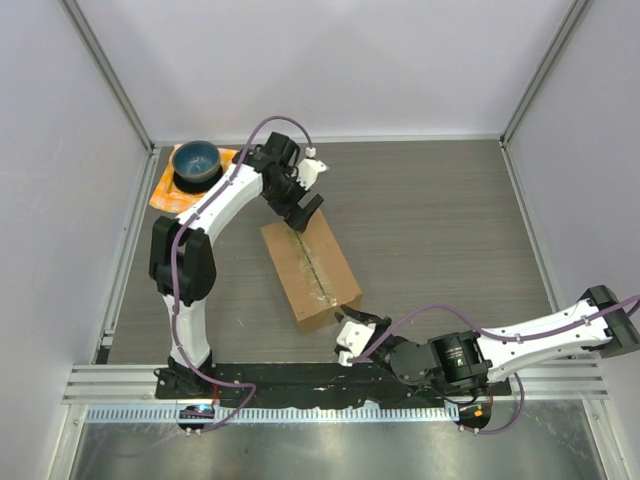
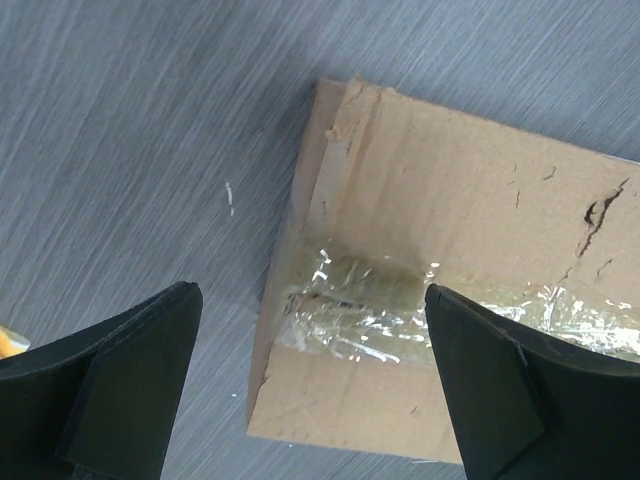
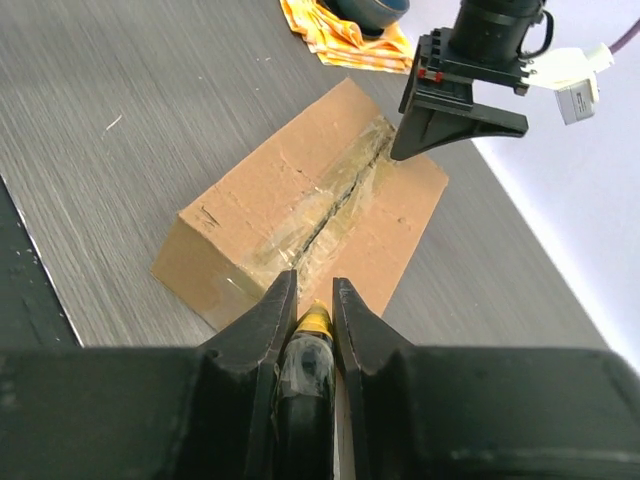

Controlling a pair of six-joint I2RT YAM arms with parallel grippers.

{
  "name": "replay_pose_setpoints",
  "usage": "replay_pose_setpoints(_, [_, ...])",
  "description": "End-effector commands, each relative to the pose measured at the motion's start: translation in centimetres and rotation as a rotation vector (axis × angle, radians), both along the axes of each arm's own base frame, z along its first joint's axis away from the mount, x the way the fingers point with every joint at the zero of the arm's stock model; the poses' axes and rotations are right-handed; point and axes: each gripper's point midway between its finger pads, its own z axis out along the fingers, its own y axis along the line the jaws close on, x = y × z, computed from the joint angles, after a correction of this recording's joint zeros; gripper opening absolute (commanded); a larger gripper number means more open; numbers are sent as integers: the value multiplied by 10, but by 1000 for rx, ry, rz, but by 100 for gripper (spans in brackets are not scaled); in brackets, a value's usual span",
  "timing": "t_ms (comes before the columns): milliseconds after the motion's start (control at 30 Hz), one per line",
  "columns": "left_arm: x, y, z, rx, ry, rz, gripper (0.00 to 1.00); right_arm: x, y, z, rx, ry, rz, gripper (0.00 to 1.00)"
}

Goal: Unpack the express box
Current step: Adjust the express box at the center of the board.

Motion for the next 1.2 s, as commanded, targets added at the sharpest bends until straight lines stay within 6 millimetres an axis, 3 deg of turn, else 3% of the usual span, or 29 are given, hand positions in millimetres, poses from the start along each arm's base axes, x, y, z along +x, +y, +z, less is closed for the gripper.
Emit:
replay_pose_setpoints(0, [-3, -11, -11, -5, 8, -62, 98, 5, -7, 8, 202, 124, -102, 1])
replay_pose_setpoints(100, [-14, -3, -16, -30, 69, -53, 94, 12, -21, 7, 356, 241, -208, 1])
replay_pose_setpoints(300, [-37, 26, -27, -59, 165, 3, 85, 15, -46, -13, 648, 517, -297, 1])
replay_pose_setpoints(467, [-68, 33, -30, -76, 218, 12, 84, 19, -59, -42, 732, 627, -330, 1])
replay_pose_setpoints(767, [-128, 42, -9, -105, 367, 17, 85, 62, -56, -74, 739, 786, -449, 1])
replay_pose_setpoints(867, [-131, 52, 1, -71, 308, -13, 90, 65, -52, -79, 723, 823, -449, 1])
replay_pose_setpoints(900, [-127, 58, 2, -39, 273, -12, 100, 65, -51, -78, 726, 825, -449, 1])
replay_pose_setpoints(1033, [-110, 61, 32, -35, 109, -75, 100, 72, -52, -73, 740, 811, -463, 1])
replay_pose_setpoints(1167, [-116, 47, 59, -65, 49, -192, 100, 79, -55, -73, 745, 801, -486, 1])
